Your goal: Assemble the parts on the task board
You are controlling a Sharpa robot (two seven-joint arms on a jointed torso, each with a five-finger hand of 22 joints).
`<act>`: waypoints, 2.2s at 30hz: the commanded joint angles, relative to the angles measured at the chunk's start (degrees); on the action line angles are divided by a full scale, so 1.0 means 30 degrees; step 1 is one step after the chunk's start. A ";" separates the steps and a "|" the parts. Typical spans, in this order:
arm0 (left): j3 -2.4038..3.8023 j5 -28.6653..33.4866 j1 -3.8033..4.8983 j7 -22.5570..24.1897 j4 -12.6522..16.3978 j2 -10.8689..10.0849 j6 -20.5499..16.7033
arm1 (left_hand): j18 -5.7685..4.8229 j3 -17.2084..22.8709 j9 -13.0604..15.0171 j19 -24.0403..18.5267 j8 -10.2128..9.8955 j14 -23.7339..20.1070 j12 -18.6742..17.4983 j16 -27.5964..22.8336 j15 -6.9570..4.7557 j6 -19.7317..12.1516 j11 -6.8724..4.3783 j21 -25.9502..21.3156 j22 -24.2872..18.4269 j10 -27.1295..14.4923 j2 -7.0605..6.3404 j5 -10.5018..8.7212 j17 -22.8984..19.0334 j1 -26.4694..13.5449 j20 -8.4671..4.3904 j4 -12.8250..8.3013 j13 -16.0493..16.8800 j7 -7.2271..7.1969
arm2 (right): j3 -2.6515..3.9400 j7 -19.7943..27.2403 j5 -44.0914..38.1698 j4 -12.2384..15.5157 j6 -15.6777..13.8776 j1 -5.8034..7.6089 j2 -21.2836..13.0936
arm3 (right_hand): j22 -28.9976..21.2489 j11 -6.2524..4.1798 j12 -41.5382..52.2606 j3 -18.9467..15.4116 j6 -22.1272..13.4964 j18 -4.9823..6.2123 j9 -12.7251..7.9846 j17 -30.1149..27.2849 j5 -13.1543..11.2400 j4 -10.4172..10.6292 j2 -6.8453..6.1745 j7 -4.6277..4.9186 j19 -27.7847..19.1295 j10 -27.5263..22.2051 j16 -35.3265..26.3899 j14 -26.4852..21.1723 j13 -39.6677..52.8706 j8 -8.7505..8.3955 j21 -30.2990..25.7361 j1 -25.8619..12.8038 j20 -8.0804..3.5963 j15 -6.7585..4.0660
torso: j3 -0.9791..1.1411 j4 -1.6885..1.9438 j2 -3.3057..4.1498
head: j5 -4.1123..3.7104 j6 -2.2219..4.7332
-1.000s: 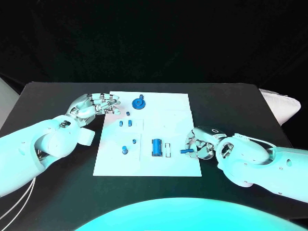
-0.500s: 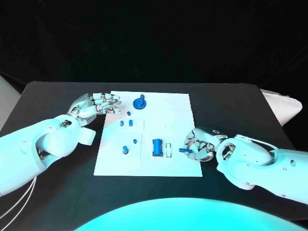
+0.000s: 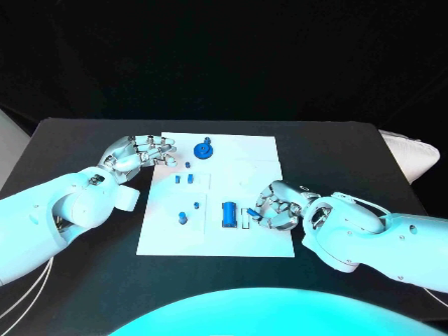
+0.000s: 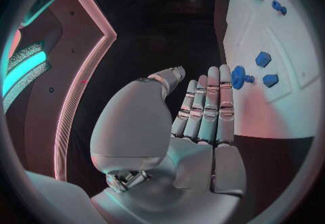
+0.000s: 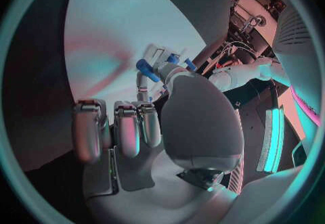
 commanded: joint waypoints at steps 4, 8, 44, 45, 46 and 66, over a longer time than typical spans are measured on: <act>0.0015 0.0071 0.0000 0.0113 0.0073 0.0033 0.0257 | -0.0247 0.0054 -0.0017 -0.0018 0.0080 -0.0090 0.0106 -0.0131 0.0015 -0.0102 0.0052 -0.0078 -0.0027 -0.0139 0.0118 0.0053 0.0019 -0.0050 0.0082 0.0108 0.0020 0.0691 | -0.0005 -0.0848 0.0615 -0.0329 0.0211 -0.0013 0.0609 | 0.4505 -0.0056 0.0066 0.0037 -0.0176 -0.0208 0.0112 0.5029 -0.0924 0.0052 0.0071 -0.0055 0.1649 0.1843 0.0113 0.2028 0.4866 0.0080 -0.0057 -0.0905 -0.0082 -0.0114 | 0.0010 0.0006 0.0013 | 0.0014 0.0001; 0.0015 0.0071 0.0000 0.0104 0.0072 0.0038 0.0262 | -0.0247 0.0054 -0.0017 -0.0018 0.0080 -0.0090 0.0106 -0.0131 0.0015 -0.0102 0.0052 -0.0078 -0.0027 -0.0139 0.0118 0.0053 0.0019 -0.0050 0.0082 0.0108 0.0020 0.0691 | -0.0010 -0.1138 0.0744 -0.0584 0.0475 -0.0038 0.0933 | 0.4498 -0.0042 0.0043 0.0013 -0.0195 -0.0202 0.0123 0.5029 -0.1098 0.0080 0.0097 -0.0037 0.1643 0.1833 0.0113 0.2028 0.4855 0.0078 -0.0096 -0.1207 -0.0072 -0.0102 | 0.0019 -0.0011 0.0011 | 0.0017 0.0001; 0.0015 0.0063 0.0000 0.0040 0.0041 0.0016 0.0431 | -0.0256 0.0075 -0.0027 -0.0039 0.0164 -0.0189 0.0151 -0.0211 0.0031 -0.0087 0.0043 -0.0177 -0.0090 -0.0189 0.0119 0.0054 0.0067 -0.0036 0.0100 0.0152 0.0009 0.0658 | -0.0017 -0.1387 0.0962 -0.0862 0.0572 -0.0079 0.1446 | 0.4565 -0.0019 0.0262 -0.0712 -0.0063 -0.0232 0.0133 0.5029 -0.3610 0.0153 0.1032 -0.0034 0.1679 0.1939 0.0113 0.2028 0.4966 0.0080 0.0068 -0.3800 -0.0023 -0.0069 | 0.0026 -0.0017 0.0015 | -0.0057 0.0001; 0.0015 0.0063 0.0000 0.0034 0.0039 0.0015 0.0436 | -0.0256 0.0075 -0.0027 -0.0039 0.0164 -0.0189 0.0151 -0.0211 0.0031 -0.0087 0.0043 -0.0177 -0.0090 -0.0189 0.0119 0.0054 0.0067 -0.0036 0.0100 0.0152 0.0009 0.0658 | -0.0017 -0.1408 0.0963 -0.0854 0.0561 -0.0079 0.1438 | 0.4574 -0.0029 0.0283 -0.0661 -0.0052 -0.0238 0.0133 0.5029 -0.3467 0.0149 0.1145 -0.0044 0.1685 0.1949 0.0113 0.2028 0.4976 0.0082 0.0101 -0.3891 -0.0029 -0.0078 | 0.0023 -0.0021 0.0017 | -0.0053 0.0001; 0.0015 0.0063 0.0000 0.0031 0.0037 0.0015 0.0439 | -0.0258 0.0073 -0.0029 -0.0045 0.0169 -0.0199 0.0154 -0.0221 0.0036 -0.0088 0.0047 -0.0191 -0.0098 -0.0195 0.0124 0.0054 0.0070 -0.0055 0.0104 0.0173 0.0007 0.0661 | -0.0017 -0.1420 0.0964 -0.0849 0.0552 -0.0079 0.1433 | 0.4575 -0.0032 0.0286 -0.0641 -0.0049 -0.0238 0.0133 0.5029 -0.3422 0.0150 0.1184 -0.0045 0.1685 0.1951 0.0113 0.2028 0.4978 0.0082 0.0104 -0.3930 -0.0030 -0.0080 | 0.0024 -0.0022 0.0017 | -0.0052 0.0001; 0.0014 0.0064 0.0000 -0.0029 0.0051 -0.0010 0.0492 | -0.0260 0.0069 -0.0032 -0.0051 0.0174 -0.0209 0.0156 -0.0232 0.0041 -0.0094 0.0050 -0.0207 -0.0109 -0.0203 0.0127 0.0053 0.0075 -0.0077 0.0109 0.0198 0.0005 0.0663 | -0.0015 -0.1400 0.0940 -0.0793 0.0543 -0.0079 0.1471 | 0.4580 -0.0248 0.0382 0.0584 0.0237 -0.0239 0.0299 0.5029 -0.1842 -0.0253 0.1659 -0.0289 0.1696 0.1995 0.0113 0.2028 0.5025 0.0346 0.0112 -0.3517 -0.0152 -0.0254 | 0.0008 -0.0015 0.0010 | -0.0058 0.0001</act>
